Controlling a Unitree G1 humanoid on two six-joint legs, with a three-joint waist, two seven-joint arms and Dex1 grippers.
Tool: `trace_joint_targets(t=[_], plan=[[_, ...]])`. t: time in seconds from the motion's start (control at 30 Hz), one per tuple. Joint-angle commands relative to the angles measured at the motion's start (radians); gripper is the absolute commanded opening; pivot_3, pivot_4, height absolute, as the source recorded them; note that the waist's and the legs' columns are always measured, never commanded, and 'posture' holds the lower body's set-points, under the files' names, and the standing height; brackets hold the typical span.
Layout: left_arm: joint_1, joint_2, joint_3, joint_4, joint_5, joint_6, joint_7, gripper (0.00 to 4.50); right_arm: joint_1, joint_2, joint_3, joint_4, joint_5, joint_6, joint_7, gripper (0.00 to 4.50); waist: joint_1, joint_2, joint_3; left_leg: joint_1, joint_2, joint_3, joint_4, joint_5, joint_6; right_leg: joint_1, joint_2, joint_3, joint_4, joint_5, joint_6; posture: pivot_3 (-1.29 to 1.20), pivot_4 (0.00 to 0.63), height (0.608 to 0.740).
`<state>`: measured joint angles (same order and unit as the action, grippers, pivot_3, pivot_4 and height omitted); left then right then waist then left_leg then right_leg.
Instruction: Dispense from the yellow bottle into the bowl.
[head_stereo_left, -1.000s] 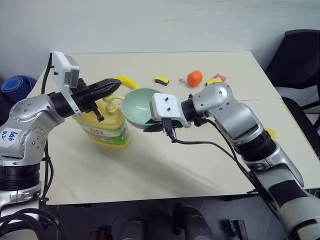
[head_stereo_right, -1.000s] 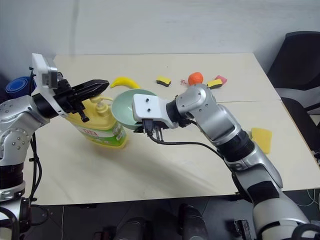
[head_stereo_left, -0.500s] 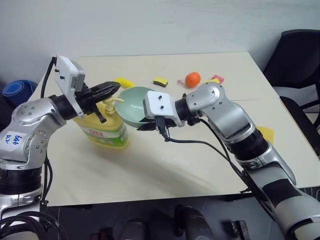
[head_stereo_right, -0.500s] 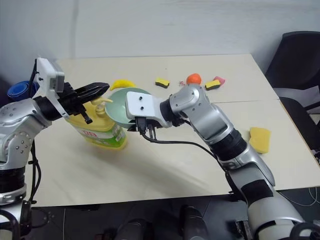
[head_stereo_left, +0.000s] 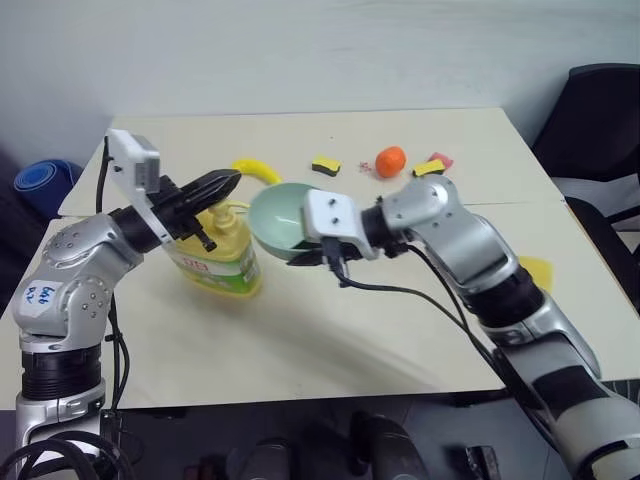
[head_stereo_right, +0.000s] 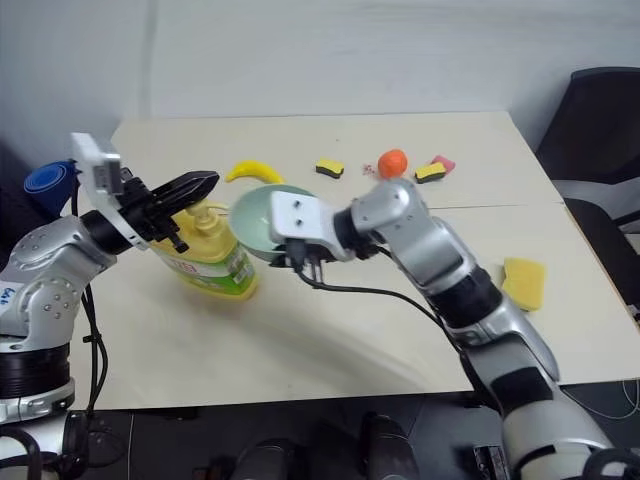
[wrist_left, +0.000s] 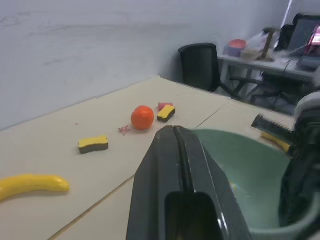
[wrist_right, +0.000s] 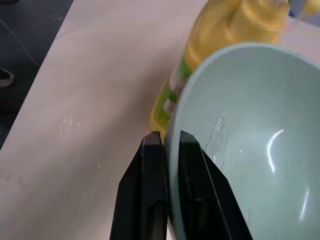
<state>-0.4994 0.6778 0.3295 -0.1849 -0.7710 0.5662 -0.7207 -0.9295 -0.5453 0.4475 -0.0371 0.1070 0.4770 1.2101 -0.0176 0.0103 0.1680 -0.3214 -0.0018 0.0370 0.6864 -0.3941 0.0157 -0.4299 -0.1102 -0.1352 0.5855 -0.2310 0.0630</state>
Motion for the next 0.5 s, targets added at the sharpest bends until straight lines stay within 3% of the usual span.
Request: trace_joint_targets(t=[0.03,0.17,0.37,0.5], plan=[[0.063,0.108,0.14,-0.03,-0.064,-0.031,-0.164,0.02,0.086,-0.092,-0.081,0.063,-0.026,-0.147,0.001,0.0,-0.003,-0.005,0.004,-0.001,0.0,0.0,0.0,0.0,0.0,-0.001,0.0,0.0,-0.001,0.0,0.0,0.0,0.15,0.74],[0.242,0.201,0.209,-0.032,-0.046,-0.062,-0.315,0.02,0.188,-0.11,-0.111,0.285,-0.064,-0.398,-0.038,0.0,-0.015,-0.006,0.006,0.002,-0.001,0.003,-0.004,-0.001,0.0,0.0,0.001,0.0,-0.004,0.0,0.0,0.0,0.15,0.74],[0.491,0.184,0.272,-0.136,-0.013,-0.092,-0.351,0.02,0.212,-0.054,-0.12,0.606,-0.124,-0.725,-0.091,0.0,-0.012,-0.006,0.012,0.003,0.001,0.003,-0.003,0.0,-0.001,0.0,0.001,0.001,-0.001,0.0,0.0,0.0,0.15,0.74],[0.719,0.107,0.28,-0.219,0.061,-0.134,-0.311,0.0,0.25,-0.017,-0.182,0.588,-0.022,-0.788,-0.04,1.27,-0.013,-0.003,0.014,0.004,0.002,0.003,-0.004,0.0,-0.002,0.0,0.001,0.001,-0.002,-0.001,-0.001,0.0,0.15,0.74]])
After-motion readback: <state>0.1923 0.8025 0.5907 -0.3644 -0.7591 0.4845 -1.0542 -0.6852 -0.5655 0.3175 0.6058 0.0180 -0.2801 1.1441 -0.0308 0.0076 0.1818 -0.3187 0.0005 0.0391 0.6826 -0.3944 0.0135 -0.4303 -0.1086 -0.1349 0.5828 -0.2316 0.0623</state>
